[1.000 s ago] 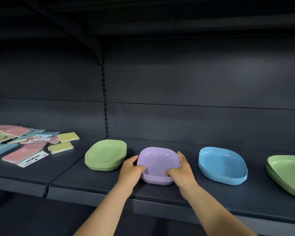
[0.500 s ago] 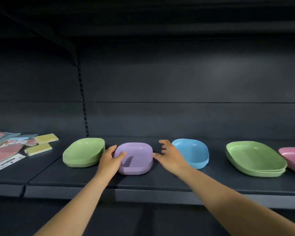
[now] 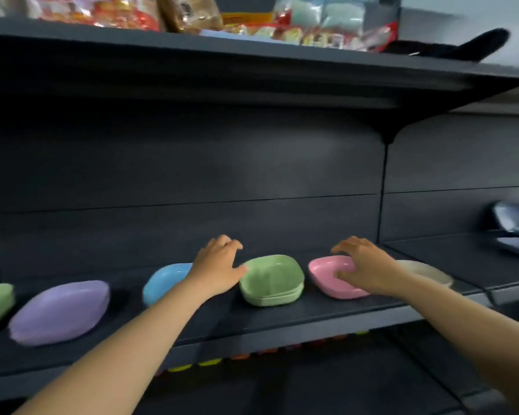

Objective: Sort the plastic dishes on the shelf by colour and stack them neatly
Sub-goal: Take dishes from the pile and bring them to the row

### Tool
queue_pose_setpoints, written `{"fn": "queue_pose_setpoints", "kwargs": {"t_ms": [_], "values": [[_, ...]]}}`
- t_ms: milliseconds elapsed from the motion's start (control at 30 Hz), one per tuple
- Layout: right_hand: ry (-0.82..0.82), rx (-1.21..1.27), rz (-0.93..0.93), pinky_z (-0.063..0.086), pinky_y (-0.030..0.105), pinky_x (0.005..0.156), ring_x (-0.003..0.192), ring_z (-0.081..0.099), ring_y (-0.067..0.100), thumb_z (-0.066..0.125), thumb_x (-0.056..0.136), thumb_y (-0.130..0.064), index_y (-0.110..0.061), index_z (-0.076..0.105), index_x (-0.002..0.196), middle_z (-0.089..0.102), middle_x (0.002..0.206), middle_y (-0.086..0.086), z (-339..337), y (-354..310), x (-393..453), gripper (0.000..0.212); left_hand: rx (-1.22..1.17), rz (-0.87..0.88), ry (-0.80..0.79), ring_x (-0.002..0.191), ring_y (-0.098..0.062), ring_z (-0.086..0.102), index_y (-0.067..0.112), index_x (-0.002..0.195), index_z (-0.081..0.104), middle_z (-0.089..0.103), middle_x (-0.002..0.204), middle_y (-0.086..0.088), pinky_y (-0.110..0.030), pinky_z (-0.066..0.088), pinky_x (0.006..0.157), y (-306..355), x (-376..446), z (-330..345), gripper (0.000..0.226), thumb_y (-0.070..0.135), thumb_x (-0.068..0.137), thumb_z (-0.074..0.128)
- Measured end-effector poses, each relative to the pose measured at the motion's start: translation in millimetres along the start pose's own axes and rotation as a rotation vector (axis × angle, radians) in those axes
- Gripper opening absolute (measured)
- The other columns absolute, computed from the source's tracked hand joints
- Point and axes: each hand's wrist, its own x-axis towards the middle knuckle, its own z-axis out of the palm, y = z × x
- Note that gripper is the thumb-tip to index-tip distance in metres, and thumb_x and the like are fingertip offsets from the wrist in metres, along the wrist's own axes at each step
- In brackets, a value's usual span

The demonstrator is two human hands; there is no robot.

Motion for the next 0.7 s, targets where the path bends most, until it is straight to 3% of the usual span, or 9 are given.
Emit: {"fn": "queue_pose_setpoints", "kwargs": {"t_ms": [433,700], "values": [[-0.006,-0.101,0.335,0.033,0.030,0.104,0.130,0.039,0.022,0.066,0.084,-0.039,-0.023,0.047,0.135,0.045,0.139,0.001,-105,314,-170,0.057,-0.257,0.237,-0.144,0.133,-0.020,0.032,0.021,0.135,0.043,0.037,0.140,0.002,-0.036,0.033,0.107,370,70,121,0.049,0.040,0.090,0.052],[0.000,-0.080,0.519,0.032,0.032,0.109,0.135,0.034,0.020,0.063,0.088,-0.037,-0.025,0.040,0.139,0.037,0.147,-0.001,-131,459,-216,0.057,-0.396,0.276,-0.262,0.132,-0.020,0.036,0.018,0.134,0.043,0.038,0.141,-0.001,-0.036,0.037,0.105,535,130,196,0.050,0.040,0.091,0.054]]}}
